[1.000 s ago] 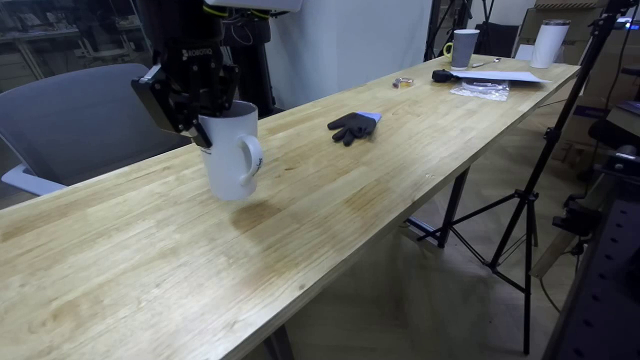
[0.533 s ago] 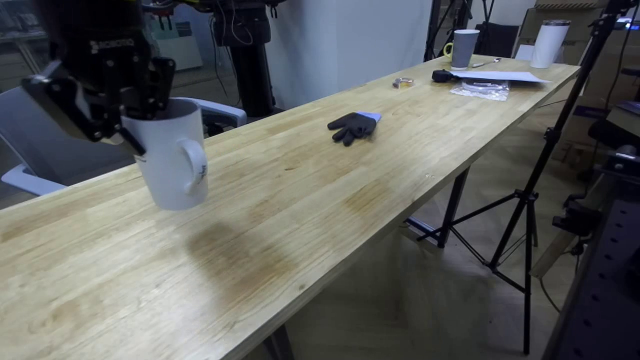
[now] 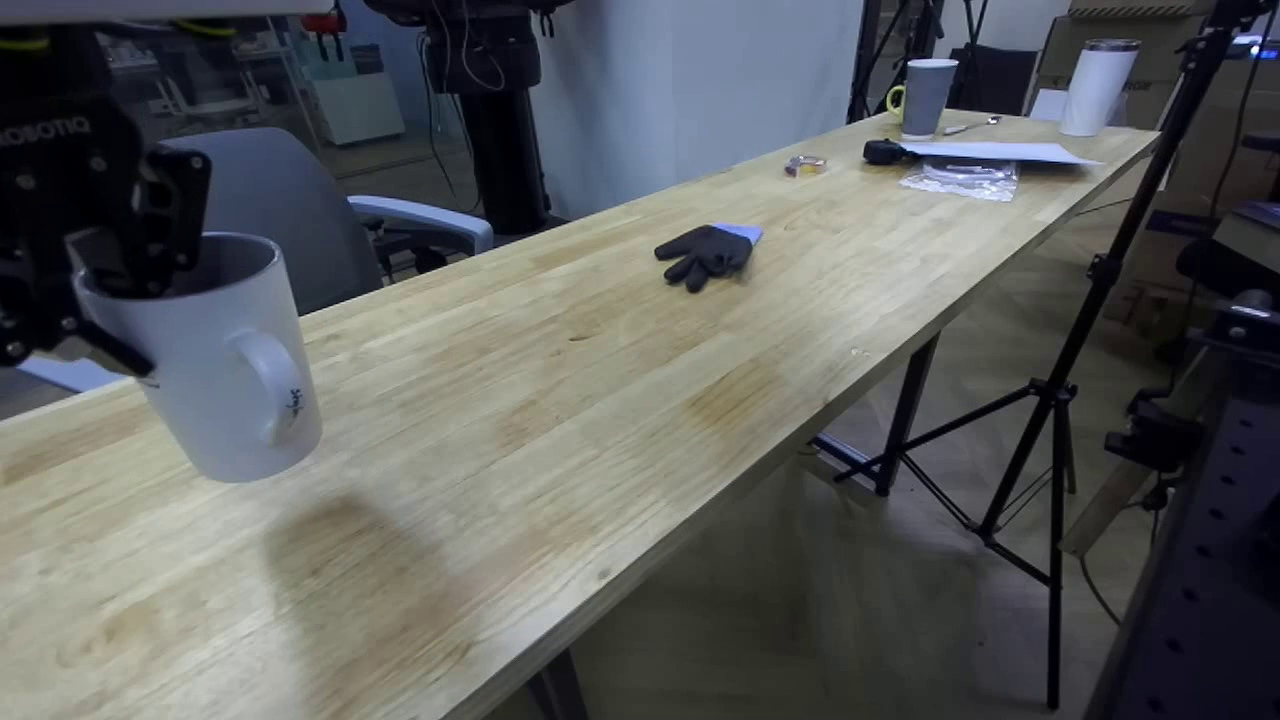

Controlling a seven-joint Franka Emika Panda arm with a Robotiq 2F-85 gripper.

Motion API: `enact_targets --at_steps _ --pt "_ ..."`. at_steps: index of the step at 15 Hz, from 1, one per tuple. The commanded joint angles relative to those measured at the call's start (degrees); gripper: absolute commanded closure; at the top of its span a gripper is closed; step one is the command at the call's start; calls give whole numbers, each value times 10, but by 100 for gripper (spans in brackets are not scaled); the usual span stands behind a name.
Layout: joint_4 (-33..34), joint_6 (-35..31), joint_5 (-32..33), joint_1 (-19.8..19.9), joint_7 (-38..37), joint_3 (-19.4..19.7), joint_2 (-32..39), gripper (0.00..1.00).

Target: Move the white mug to the left

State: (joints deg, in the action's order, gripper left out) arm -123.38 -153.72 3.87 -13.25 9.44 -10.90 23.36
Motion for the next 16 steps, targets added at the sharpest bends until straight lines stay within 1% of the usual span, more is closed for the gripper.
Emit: enact_targets --at_steps 1,4,7,9,16 --pt "15 -17 23 -9 -20 7 19 96" --pt "16 -27 40 -16 -26 19 35 96" --pt "16 -36 72 -33 -42 42 49 96" --pt "19 -35 82 -39 -47 49 60 96" --pt "31 -28 80 -42 -45 49 83 96"
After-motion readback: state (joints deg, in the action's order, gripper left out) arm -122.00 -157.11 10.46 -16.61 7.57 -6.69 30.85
